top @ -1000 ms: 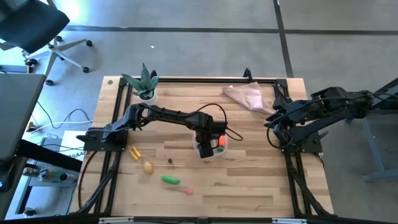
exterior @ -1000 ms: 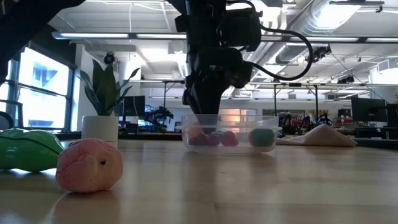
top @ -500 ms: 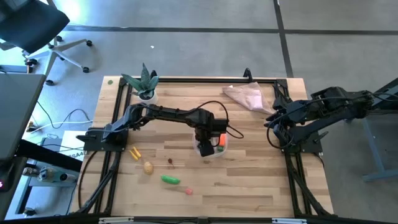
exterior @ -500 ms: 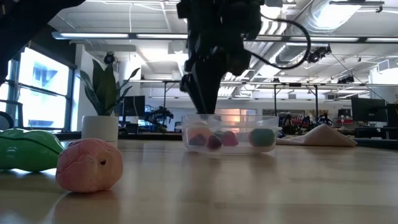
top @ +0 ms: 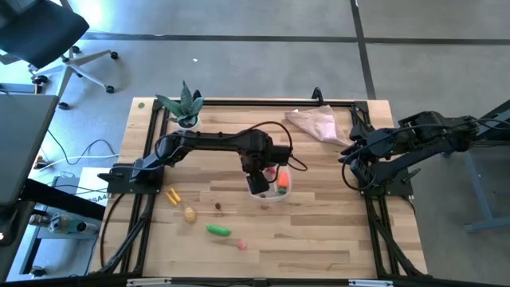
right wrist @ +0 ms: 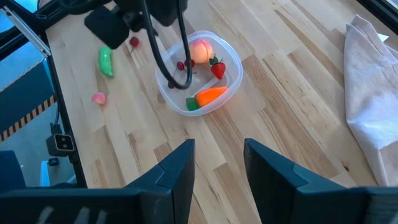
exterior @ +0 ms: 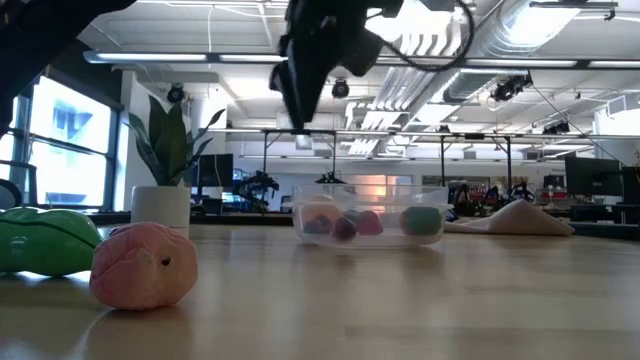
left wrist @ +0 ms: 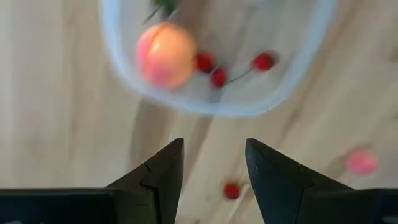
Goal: Pick and placing Produce into tupperware
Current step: Put the red cherry into the transparent bin
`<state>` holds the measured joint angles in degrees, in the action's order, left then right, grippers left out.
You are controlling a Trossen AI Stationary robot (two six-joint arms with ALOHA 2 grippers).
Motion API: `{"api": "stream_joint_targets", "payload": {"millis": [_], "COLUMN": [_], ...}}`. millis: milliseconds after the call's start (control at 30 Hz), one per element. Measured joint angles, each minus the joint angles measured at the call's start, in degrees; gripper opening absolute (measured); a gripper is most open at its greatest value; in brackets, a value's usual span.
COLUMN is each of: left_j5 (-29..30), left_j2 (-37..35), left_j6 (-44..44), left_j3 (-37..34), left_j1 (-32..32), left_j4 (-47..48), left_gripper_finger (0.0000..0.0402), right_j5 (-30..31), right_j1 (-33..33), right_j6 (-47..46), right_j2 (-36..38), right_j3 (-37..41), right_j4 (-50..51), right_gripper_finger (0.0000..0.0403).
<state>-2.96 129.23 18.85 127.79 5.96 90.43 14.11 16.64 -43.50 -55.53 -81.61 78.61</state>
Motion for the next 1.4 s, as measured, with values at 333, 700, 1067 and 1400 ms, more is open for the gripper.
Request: {"api": "stream_joint_targets", "payload": {"millis": [333,700,1067,1400], "left_j5": [3.0,7.1,-3.3,-1.6], "left_j2": [-5.2,-22.2,-39.1,-39.3], "left_j6": [4.8,17.2,49.9,67.8], "left_j3": [-11.0,-38.2,-65.8,-74.3], "left_j1": [-2.3,-3.5,-5.7,-12.2], "left_j4": [-0.6,-8.4,-28.2,-41.8], "left_gripper_finger": [0.0163,0.0163,0.0163,0.0163], "right_j5": [0.0,0.0,0.0,0.0], "right_j1": [0.0,0.0,0.0,0.0], "right_j6": [0.0,0.0,0.0,0.0], "right_j2": [0.0,0.0,0.0,0.0], "right_j3": [0.0,0.0,0.0,0.0], "right_j4": [0.0,0.0,0.0,0.0], "right_gripper_finger": [0.0130,0.0130,0.0130,0.0130]}}
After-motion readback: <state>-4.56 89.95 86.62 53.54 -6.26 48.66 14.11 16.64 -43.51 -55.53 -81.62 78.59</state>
